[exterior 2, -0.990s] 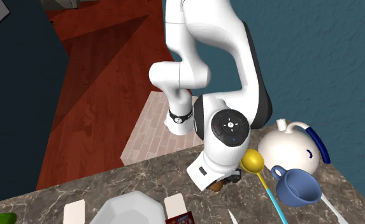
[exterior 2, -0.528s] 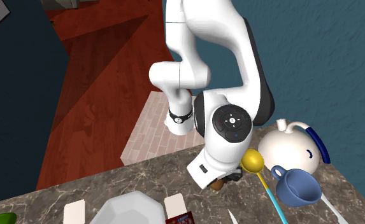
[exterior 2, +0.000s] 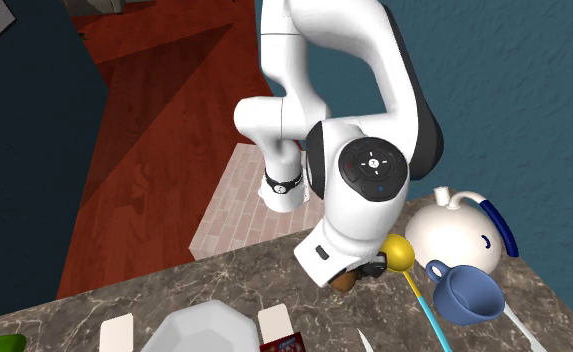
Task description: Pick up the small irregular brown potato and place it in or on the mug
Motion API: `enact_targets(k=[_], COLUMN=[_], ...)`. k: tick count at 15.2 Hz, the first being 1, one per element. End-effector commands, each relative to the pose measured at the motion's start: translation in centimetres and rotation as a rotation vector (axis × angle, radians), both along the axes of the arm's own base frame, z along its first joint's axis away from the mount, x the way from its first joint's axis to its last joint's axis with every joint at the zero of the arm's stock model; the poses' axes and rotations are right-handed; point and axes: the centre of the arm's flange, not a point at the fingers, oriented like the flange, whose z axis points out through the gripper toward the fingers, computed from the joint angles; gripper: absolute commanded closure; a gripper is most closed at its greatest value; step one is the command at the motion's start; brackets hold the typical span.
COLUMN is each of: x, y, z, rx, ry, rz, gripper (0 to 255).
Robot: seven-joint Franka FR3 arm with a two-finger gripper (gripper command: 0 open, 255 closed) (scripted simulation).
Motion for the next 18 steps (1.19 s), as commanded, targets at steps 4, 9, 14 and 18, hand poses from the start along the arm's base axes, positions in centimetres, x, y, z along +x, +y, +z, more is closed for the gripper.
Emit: enact_targets(k=[4,9,14,18], x=[0.0,0.0,0.0,0.0], y=[0.0,0.0,0.0,0.0], z=[2.6,5.2,7.9,10.0], rx=[0.000,0.000,0.000,0.000], ry=[0.001,0.001,0.001,0.001], rz=[0.000,0.000,0.000,0.000], gripper=[255,255,255,255])
